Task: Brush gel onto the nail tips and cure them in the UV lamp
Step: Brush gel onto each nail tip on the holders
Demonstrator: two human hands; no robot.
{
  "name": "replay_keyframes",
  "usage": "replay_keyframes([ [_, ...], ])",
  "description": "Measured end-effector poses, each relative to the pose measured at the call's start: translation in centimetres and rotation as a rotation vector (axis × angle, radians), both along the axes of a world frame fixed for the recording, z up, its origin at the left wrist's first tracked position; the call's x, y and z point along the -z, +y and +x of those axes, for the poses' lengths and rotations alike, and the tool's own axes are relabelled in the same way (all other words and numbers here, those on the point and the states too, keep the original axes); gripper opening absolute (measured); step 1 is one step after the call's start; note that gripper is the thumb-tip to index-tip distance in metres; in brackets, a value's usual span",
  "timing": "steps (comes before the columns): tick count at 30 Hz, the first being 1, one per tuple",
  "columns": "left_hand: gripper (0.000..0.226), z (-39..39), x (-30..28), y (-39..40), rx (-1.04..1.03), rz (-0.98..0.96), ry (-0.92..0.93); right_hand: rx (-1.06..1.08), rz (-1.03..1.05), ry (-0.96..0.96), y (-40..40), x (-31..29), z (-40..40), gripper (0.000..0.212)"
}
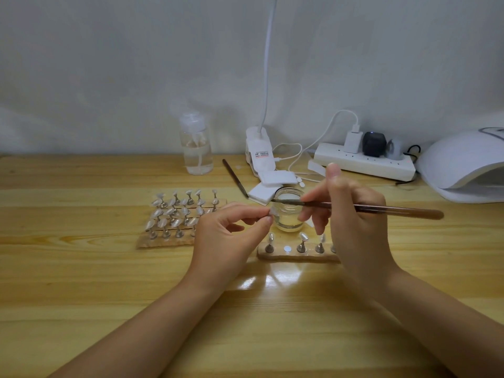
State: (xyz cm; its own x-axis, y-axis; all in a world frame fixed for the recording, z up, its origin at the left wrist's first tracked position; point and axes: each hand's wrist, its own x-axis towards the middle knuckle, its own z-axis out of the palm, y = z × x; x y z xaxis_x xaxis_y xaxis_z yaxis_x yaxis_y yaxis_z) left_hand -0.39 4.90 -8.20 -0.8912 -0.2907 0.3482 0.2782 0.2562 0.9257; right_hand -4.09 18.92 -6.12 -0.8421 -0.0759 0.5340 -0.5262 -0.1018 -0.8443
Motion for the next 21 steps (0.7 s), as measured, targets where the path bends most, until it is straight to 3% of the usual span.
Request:
replay_keyframes([
  [21,0.022,-0.16,0.19,0.01,-0.042,0.011,0.061,0.04,-0.022,-0.004,0.43,0.03,0.03,0.05],
])
